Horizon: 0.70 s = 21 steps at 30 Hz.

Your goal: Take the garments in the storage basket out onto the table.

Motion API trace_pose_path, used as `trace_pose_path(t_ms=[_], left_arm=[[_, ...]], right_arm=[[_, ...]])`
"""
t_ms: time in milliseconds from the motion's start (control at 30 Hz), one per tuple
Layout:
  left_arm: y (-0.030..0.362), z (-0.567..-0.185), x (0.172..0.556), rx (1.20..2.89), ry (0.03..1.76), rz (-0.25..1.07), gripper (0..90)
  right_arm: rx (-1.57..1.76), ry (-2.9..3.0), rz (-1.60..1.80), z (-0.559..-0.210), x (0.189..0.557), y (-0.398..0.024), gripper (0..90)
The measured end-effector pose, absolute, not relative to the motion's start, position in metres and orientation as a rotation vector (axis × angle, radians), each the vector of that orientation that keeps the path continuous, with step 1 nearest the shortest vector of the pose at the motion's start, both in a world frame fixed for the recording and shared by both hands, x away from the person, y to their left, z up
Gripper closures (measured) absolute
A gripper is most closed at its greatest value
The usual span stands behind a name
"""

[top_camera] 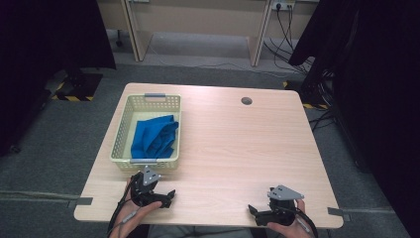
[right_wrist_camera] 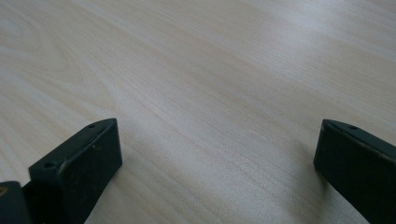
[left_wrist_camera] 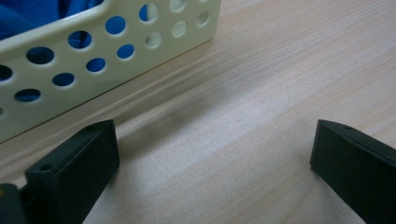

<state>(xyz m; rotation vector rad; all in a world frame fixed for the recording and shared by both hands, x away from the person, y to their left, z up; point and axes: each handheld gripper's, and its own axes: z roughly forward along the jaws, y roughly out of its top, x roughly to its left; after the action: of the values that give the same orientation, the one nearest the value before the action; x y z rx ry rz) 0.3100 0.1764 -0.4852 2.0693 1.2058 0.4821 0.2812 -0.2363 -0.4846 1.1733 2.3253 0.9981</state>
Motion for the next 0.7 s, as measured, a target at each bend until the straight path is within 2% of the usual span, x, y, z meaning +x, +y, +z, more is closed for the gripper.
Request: trace_pose_path(t_ms=[233,700], left_arm=[[0.177,-0.475,0.307,2.05,1.195,0.491,2.6],[0.194,-0.42,0.302,1.922,1.201,0.566,2.1]], right_arm=[[1.173,2.325,0.999,-0.485,0.281,-0.236,1.3],[1.178,2.325,0.997,-0.484,0.281,-0.236,1.2]])
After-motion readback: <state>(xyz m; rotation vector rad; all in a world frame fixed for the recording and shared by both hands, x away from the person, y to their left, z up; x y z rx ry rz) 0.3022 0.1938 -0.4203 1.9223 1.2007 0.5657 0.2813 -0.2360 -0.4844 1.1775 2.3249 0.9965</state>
